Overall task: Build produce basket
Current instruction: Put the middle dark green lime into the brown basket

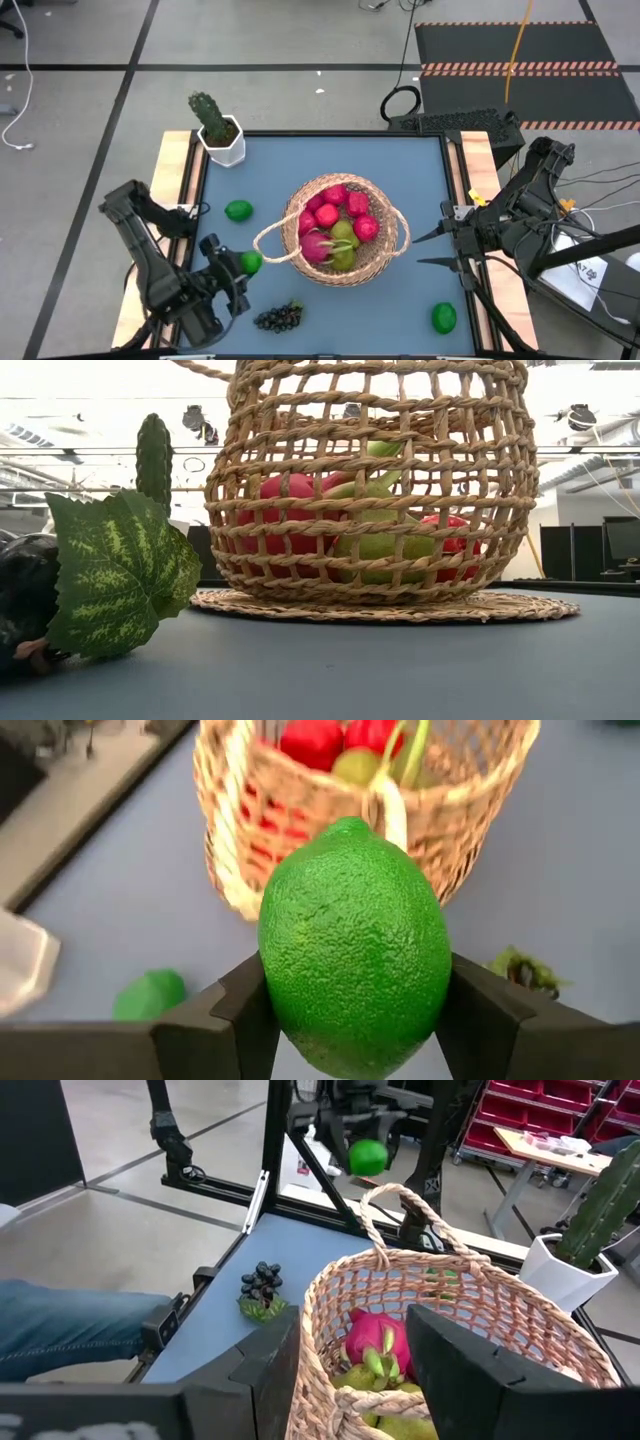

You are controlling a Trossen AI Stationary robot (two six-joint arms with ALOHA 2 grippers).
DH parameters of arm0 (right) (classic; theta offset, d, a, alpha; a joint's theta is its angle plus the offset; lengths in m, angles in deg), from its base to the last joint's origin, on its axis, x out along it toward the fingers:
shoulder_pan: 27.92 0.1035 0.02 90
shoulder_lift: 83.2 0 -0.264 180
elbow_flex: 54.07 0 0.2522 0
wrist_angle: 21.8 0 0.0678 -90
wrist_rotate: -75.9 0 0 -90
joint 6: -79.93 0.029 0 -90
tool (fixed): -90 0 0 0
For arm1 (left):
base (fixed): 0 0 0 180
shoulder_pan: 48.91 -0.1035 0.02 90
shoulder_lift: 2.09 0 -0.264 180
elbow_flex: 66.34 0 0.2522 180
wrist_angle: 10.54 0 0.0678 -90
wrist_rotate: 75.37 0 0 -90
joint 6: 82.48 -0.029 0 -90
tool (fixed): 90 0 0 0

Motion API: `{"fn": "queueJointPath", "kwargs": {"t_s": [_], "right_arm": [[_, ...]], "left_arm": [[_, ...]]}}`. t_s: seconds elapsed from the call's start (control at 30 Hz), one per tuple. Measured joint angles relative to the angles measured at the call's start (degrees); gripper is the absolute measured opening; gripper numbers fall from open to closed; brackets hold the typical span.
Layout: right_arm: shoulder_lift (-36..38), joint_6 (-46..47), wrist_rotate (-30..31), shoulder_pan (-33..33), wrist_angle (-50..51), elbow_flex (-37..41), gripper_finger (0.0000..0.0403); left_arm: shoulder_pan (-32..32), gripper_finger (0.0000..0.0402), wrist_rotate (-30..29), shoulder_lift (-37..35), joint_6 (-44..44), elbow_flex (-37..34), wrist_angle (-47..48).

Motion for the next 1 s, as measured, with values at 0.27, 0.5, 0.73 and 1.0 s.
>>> {"fn": "queueJointPath", "kwargs": {"t_s": [0.27, 0.5, 0.73, 1.0], "right_arm": [[0.0, 0.02, 0.0, 0.0, -0.05, 0.0, 0.018], [0.0, -0.16, 0.0, 0.0, -0.07, 0.0, 0.018], [0.0, -1.14, 0.0, 0.0, -0.12, 0.0, 0.018], [0.0, -1.73, 0.0, 0.0, -0.12, 0.0, 0.018]], "left_arm": [[0.32, 0.0223, -8.78, -2.89, -7.84, 0.0, 0.01], [0.41, 0.0215, -17.38, -2.8, -16.92, 0.0, -2.8], [0.36, 0.0227, -20.61, -2.8, -27.88, 0.0, -9.88], [-0.42, 0.0229, -21.24, -2.8, -40.49, 0.0, -14.23]]}}
